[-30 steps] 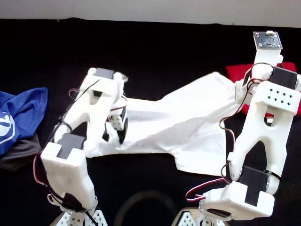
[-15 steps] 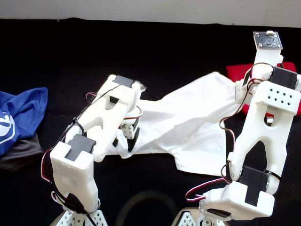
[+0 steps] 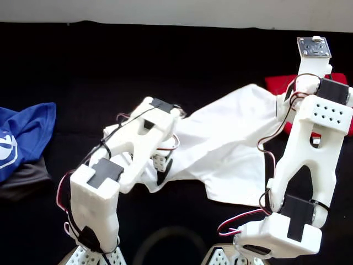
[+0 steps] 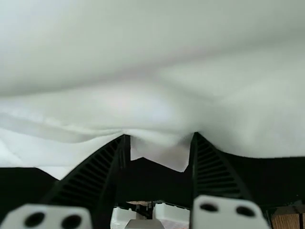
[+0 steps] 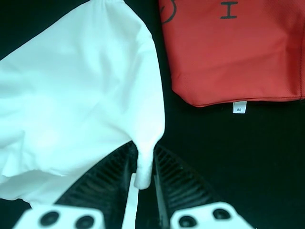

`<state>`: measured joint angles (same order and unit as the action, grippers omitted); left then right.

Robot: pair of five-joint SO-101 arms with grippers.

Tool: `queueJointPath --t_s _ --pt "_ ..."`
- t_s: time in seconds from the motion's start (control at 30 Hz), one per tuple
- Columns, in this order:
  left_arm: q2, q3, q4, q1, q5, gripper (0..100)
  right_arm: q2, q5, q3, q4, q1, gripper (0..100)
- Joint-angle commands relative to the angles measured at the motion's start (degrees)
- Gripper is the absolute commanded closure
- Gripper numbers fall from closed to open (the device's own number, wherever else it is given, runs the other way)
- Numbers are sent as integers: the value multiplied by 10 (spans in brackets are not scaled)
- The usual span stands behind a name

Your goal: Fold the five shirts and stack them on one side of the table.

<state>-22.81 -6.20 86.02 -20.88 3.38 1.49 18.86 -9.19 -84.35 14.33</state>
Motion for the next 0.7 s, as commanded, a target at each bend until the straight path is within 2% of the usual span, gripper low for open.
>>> queueJointPath --t_s 0.0,0.17,0.23,0.33,0.5,0.67 --pt "55 0 20 -12 3 790 3 -3 0 7 -3 992" --pt "60 -50 23 -15 10 790 3 -3 0 6 -3 992" --pt "59 -65 20 -13 58 787 3 -3 0 7 -4 992" --pt "59 -91 -27 -11 130 787 3 -3 0 10 -5 992" --pt "60 -120 -110 -15 137 787 3 -3 0 9 -5 992" --pt "67 -91 -75 -14 138 789 3 -3 0 7 -5 992"
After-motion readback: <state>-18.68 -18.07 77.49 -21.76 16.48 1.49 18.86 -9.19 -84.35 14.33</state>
